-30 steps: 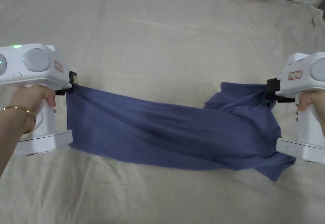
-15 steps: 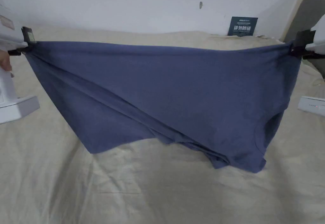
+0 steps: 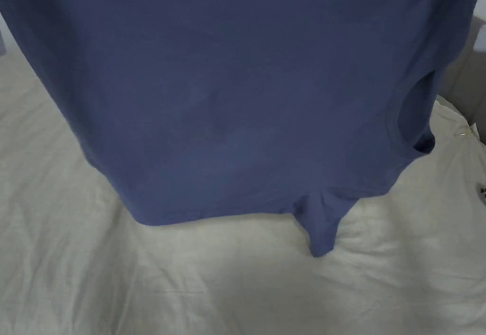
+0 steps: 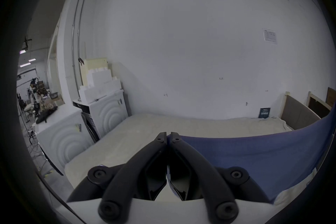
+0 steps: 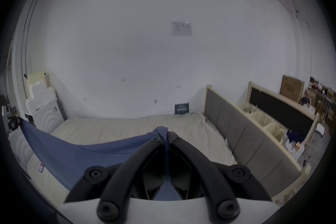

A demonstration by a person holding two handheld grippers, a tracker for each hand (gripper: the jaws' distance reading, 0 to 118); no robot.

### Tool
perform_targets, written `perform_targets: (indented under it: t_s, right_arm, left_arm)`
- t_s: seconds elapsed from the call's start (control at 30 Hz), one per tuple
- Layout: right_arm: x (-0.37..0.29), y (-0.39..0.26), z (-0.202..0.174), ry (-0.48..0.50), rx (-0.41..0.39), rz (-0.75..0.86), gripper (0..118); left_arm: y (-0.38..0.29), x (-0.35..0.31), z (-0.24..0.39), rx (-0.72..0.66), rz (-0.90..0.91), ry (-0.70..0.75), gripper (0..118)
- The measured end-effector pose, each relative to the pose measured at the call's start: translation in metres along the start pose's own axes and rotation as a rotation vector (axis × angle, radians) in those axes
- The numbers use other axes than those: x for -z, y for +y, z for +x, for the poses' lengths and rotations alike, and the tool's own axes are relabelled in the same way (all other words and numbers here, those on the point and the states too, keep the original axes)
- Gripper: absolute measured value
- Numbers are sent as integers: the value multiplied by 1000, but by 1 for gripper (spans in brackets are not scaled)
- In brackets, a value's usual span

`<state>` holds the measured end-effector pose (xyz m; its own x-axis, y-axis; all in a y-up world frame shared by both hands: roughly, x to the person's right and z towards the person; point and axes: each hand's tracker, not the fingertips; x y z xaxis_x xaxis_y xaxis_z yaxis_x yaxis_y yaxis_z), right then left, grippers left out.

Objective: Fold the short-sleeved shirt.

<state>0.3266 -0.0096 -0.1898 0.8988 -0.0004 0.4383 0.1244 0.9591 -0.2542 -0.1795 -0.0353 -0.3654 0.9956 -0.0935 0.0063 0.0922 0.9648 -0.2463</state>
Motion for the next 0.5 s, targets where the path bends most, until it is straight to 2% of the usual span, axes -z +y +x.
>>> perform_targets:
  t_s: [0.27,0.5]
  right_arm:
    - [58,75,-44,-74,-71,68,1]
    - [127,141,-71,-131,-84,155,1]
  left_arm:
    - [64,71,28,38,51,132,0]
    - [108,148,49,19,129,195,0]
